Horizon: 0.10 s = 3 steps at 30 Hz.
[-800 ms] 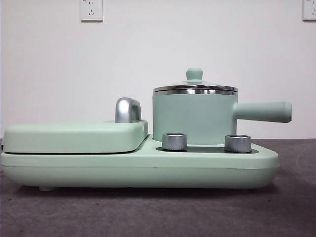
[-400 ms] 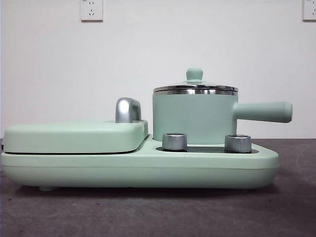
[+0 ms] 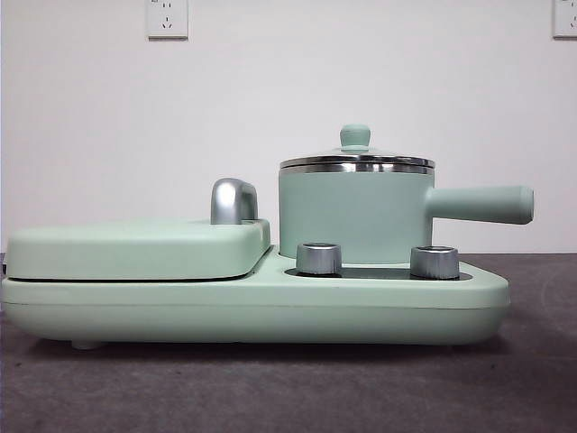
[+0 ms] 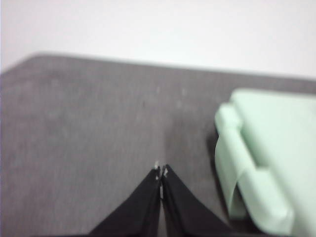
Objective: Put the buns in a small steamer
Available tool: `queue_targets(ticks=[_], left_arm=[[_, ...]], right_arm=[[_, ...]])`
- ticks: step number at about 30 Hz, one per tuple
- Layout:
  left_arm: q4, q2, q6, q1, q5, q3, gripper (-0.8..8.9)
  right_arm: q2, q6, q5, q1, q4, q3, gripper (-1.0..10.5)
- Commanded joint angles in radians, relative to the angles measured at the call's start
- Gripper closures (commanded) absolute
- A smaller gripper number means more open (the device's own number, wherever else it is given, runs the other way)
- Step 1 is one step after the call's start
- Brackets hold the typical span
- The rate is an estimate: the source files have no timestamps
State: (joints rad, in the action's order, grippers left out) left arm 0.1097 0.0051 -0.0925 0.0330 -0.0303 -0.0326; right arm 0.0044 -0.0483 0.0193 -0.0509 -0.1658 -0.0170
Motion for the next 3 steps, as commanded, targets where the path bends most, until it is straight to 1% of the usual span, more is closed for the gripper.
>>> queue_targets(ticks=[1,3], left_arm=[[-0.029,-0.002,0.013,-0.002,-0.006,0.019,8.07],[-0.022,-0.002,0.013,-0.002,-0.006,0.019,8.07]], right_arm=[[-0.001,0.010,0.001,0.002,0.008,0.005,9.3],[-0.001,0.010,0.001,0.002,0.008,0.005,9.3]])
